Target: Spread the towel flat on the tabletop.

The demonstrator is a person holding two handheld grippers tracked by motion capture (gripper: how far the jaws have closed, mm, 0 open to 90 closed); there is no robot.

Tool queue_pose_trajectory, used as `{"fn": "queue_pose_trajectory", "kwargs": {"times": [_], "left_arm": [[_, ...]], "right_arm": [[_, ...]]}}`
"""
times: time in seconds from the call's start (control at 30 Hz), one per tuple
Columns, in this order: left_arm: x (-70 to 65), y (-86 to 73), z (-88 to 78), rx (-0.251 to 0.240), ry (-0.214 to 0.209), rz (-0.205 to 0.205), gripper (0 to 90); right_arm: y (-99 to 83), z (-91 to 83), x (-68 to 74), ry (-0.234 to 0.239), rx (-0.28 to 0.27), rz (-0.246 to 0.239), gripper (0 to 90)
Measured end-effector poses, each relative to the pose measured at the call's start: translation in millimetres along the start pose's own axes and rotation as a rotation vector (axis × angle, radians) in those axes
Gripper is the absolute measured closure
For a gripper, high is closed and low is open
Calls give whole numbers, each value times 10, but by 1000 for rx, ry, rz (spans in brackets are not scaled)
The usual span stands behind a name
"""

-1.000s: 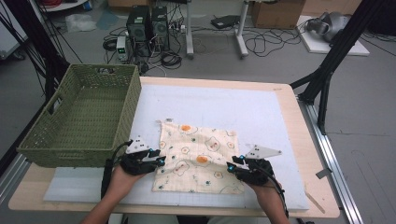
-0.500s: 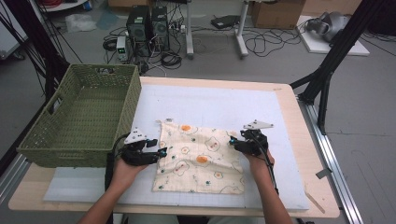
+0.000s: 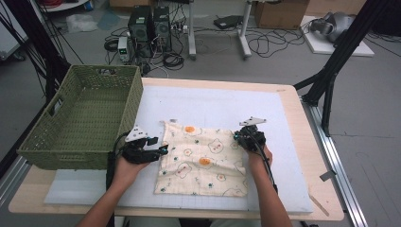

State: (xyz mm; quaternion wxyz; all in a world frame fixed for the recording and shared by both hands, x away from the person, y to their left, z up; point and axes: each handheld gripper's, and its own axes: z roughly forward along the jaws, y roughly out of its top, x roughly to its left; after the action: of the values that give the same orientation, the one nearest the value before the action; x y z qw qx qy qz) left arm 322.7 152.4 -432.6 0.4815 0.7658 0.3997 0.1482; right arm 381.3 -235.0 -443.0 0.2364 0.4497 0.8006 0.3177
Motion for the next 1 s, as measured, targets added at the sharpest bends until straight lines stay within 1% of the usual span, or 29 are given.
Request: {"fn": "queue_pose_trajectory", "kwargs": {"times": [0.07,0.13,0.2,0.23,0.27,0.3,0.33,0.37,0.4,0.43,0.5,0.53,0.57,0.6,0.63,0.7,0.73,0.8,0.83,0.9,0.93,0.97,1.0], "left_arm": [[3,17,9,1,1,-1,429],[13,30,17,5,4,1,429],[28,51,23,-8,7,-6,428],[34,59,22,-13,12,-12,428],[50,73,25,-25,15,-16,429],[59,88,31,-20,15,-18,429],[64,106,45,-29,24,-10,429],[74,130,62,-23,22,-9,435],[75,148,77,-20,21,-7,434],[74,177,102,-23,27,5,435],[81,252,156,-18,15,6,437],[83,293,182,-18,18,12,441],[89,336,212,-16,20,17,441],[96,373,242,-24,22,19,441],[110,407,274,-23,22,15,442],[138,463,352,-17,17,12,441],[153,480,401,-28,17,9,440],[176,498,475,-19,17,-5,433],[183,504,517,-14,21,-5,431],[189,516,598,2,23,5,431],[191,528,640,15,22,9,429],[198,539,672,15,27,21,428],[208,546,703,18,30,20,429]], "right_arm": [[0,-8,-46,-49,2,-9,858],[-22,-13,-120,-87,9,12,858],[-41,-20,-182,-103,1,45,845],[-42,-36,-197,-104,-16,55,809],[-38,-51,-198,-101,-30,62,777],[-28,-82,-194,-95,-56,55,733],[-22,-105,-190,-92,-68,52,709],[-16,-143,-191,-81,-92,52,680],[-15,-178,-187,-72,-102,59,662],[-17,-205,-190,-69,-108,55,643],[-34,-296,-184,-51,-129,46,599],[-44,-332,-180,-51,-136,38,557],[-60,-377,-170,-45,-141,45,486],[-80,-420,-175,-29,-143,52,455],[-105,-469,-171,-14,-138,62,440],[-169,-564,-159,3,-157,55,402],[-198,-612,-155,7,-163,50,387],[-256,-705,-148,26,-171,49,337],[-273,-728,-150,37,-170,46,315],[-314,-781,-144,75,-173,38,288],[-332,-806,-134,82,-178,30,270],[-350,-829,-125,86,-182,23,244],[-367,-851,-115,82,-187,23,213]]}}
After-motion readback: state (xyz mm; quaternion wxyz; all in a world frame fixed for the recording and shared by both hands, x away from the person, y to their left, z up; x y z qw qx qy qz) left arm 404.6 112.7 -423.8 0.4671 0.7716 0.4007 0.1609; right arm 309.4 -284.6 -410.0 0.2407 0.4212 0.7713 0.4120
